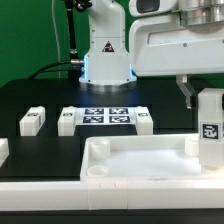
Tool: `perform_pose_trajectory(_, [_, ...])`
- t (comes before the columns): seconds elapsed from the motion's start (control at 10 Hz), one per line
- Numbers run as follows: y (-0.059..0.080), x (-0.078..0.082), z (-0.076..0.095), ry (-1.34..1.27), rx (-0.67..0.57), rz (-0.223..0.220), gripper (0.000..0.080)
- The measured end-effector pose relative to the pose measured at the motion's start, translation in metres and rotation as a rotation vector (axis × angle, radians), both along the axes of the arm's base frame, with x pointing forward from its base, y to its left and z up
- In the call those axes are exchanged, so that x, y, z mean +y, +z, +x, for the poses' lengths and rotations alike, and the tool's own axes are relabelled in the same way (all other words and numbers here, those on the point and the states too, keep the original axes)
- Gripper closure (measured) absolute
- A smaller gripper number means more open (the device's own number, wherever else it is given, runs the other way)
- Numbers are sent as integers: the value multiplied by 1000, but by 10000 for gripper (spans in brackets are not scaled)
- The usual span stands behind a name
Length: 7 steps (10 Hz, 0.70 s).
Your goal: Assemble desk
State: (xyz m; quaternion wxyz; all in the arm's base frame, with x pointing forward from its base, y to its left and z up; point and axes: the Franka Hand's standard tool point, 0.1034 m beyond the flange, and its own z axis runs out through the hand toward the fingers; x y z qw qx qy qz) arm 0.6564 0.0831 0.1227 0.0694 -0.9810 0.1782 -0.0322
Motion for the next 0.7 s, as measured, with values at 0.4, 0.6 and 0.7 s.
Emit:
perform_pose_trajectory(0.4, [0, 5, -1, -234, 28, 17, 508])
perform_pose_trajectory(0.6, [-3, 9, -4, -312, 44, 24, 508])
perform_pose_trajectory(0.7, [-4, 9, -5, -424, 58, 43, 508])
